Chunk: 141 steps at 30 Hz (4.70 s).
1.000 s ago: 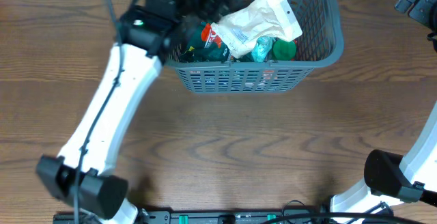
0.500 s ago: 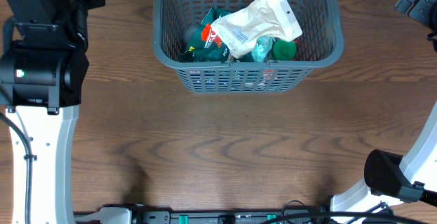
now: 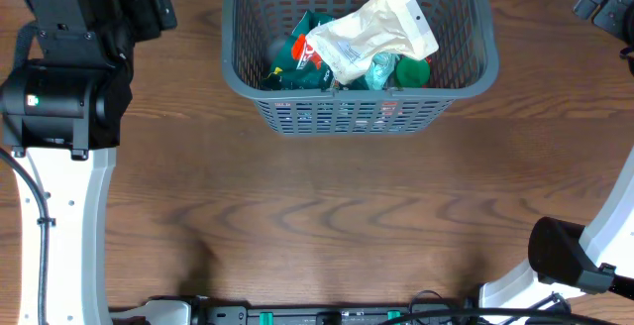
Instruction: Pack container
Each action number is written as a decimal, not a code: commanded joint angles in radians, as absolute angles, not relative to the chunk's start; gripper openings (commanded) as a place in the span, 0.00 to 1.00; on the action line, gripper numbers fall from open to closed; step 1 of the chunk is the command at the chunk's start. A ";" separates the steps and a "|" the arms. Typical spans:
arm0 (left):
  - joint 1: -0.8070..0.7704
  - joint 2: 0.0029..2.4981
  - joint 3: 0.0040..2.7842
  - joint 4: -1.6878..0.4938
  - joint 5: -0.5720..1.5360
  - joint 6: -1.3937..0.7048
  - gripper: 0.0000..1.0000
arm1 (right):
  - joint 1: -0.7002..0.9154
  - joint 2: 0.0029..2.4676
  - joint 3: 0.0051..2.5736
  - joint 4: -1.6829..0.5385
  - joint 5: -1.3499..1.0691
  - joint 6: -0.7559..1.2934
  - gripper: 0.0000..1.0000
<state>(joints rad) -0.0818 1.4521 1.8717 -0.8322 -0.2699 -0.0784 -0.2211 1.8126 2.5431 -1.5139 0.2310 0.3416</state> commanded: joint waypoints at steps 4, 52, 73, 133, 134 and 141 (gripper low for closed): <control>-0.077 1.459 1.880 -0.893 -0.290 -0.084 0.98 | -0.222 1.811 2.543 -1.515 0.232 0.355 0.99; -0.077 1.459 1.880 -0.897 -0.290 -0.084 0.99 | 0.131 0.314 0.620 -0.205 -0.052 0.060 0.99; -0.077 1.459 1.880 -0.897 -0.290 -0.084 0.98 | 0.130 0.027 0.064 0.060 -0.079 0.043 0.99; -0.068 1.149 1.822 -0.847 -0.300 -0.084 0.98 | 0.130 0.016 0.006 -0.068 -0.059 0.118 0.99; -0.068 1.106 1.798 -0.846 -0.301 -0.084 0.98 | 0.130 0.016 0.006 -0.068 -0.059 0.118 0.99; -0.068 0.725 1.449 -0.735 -0.295 -0.114 0.98 | 0.130 0.016 0.006 -0.068 -0.059 0.118 0.99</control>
<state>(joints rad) -0.0734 0.8146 1.5913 -0.7494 -0.2920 -0.0826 0.1223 0.0238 0.0086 -0.0643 -0.0639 0.1028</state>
